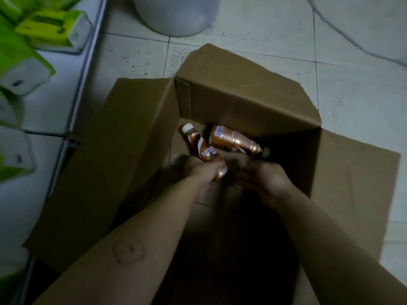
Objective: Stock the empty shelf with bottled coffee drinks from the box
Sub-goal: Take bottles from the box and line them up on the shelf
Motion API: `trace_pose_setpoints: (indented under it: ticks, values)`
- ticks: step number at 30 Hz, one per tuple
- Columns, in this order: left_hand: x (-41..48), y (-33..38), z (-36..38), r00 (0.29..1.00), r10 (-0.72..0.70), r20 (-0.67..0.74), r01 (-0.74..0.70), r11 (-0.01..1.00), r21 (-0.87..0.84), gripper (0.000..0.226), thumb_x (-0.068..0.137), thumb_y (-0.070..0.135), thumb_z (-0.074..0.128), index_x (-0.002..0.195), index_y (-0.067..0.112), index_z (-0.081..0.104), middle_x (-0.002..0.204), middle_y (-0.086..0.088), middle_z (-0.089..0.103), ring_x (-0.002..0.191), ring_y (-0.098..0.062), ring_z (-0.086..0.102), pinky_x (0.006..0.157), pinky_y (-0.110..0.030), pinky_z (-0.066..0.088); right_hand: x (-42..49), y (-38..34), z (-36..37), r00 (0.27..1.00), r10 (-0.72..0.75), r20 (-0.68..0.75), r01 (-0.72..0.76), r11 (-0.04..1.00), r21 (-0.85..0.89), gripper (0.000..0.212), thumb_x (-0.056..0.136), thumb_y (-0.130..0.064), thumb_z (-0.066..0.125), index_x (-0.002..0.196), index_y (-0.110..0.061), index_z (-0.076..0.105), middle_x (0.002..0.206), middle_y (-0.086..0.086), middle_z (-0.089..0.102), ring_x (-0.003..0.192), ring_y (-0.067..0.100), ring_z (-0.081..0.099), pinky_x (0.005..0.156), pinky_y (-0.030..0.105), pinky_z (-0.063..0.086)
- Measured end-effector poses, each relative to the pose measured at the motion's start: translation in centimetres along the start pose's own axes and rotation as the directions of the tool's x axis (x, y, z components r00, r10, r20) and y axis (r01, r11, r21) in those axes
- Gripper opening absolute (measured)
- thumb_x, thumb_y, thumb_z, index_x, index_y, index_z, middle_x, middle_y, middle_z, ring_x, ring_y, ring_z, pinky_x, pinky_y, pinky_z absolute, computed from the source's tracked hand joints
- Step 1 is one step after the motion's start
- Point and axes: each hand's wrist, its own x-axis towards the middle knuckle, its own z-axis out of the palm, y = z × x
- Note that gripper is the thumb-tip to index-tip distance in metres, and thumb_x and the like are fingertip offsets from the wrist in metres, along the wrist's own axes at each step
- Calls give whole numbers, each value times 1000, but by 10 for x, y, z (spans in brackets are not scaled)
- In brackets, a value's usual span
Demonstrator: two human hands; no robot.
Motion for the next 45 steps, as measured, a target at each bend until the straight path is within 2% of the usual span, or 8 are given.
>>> trace_pose_setpoints:
  ticks: [11, 17, 20, 23, 27, 33, 37, 45]
  values:
    - [13, -12, -51, 950, 259, -173, -156, 878, 453, 70, 73, 29, 79, 133, 19, 44, 129, -6, 53, 117, -27, 52, 97, -44, 45, 56, -35, 57, 976, 163, 141, -208, 884, 419, 48, 86, -44, 63, 124, -17, 55, 112, 16, 61, 93, 34, 61, 49, 40, 56]
    - [13, -19, -62, 959, 251, -129, -186, 905, 383, 71, 73, 26, 79, 132, 23, 40, 125, -4, 55, 108, -24, 56, 83, -35, 45, 77, -36, 67, 986, 137, 92, -165, 800, 576, 41, 91, -36, 58, 127, -15, 55, 120, 14, 62, 107, 32, 60, 83, 47, 53]
    - [13, -24, -61, 968, 228, -107, -176, 916, 360, 84, 65, 24, 85, 135, 18, 40, 125, -4, 55, 103, -22, 56, 82, -34, 46, 69, -9, 65, 989, 144, -25, -119, 896, 429, 44, 85, -31, 65, 124, -13, 56, 117, 16, 63, 102, 35, 62, 85, 52, 52]
    - [10, -31, -62, 966, 241, -95, -164, 853, 496, 85, 60, 32, 87, 132, 17, 46, 128, -5, 51, 114, -25, 53, 97, -42, 45, 50, 29, 57, 974, 69, -215, -69, 998, 5, 49, 77, -30, 75, 118, -7, 58, 107, 16, 66, 84, 29, 67, 59, 35, 57]
    - [4, -43, -63, 924, 378, -57, -260, 729, 633, 74, 68, 43, 79, 130, 18, 49, 128, -7, 42, 115, -26, 49, 96, -38, 43, 31, 54, 50, 979, -93, -180, -1, 885, -466, 51, 72, -38, 78, 113, -18, 54, 96, 2, 62, 71, 13, 59, 42, 20, 42]
    - [11, -44, -63, 952, 304, -29, -248, 824, 509, 59, 74, 31, 77, 126, 21, 52, 119, -3, 58, 102, -18, 55, 76, -27, 40, 26, 57, 53, 982, -126, -142, 40, 867, -497, 52, 77, -34, 75, 120, -20, 50, 97, -2, 53, 84, 16, 54, 49, 21, 40]
    - [-3, -38, -57, 967, 256, -7, -221, 847, 483, 56, 71, 28, 80, 120, 22, 55, 117, -2, 61, 106, -23, 58, 87, -35, 45, 16, 55, 53, 978, -144, -149, 54, 871, -488, 49, 77, -32, 75, 117, -19, 51, 105, 3, 59, 96, 21, 60, 68, 30, 52]
    - [-97, -6, -61, 883, 460, 91, -450, 778, 438, 60, 70, 28, 81, 124, 20, 55, 117, -1, 60, 106, -18, 58, 94, -39, 47, -72, 13, 24, 905, -422, -45, 333, 772, -541, 49, 67, -33, 82, 106, -28, 54, 86, -13, 55, 79, 6, 55, 59, 19, 42]
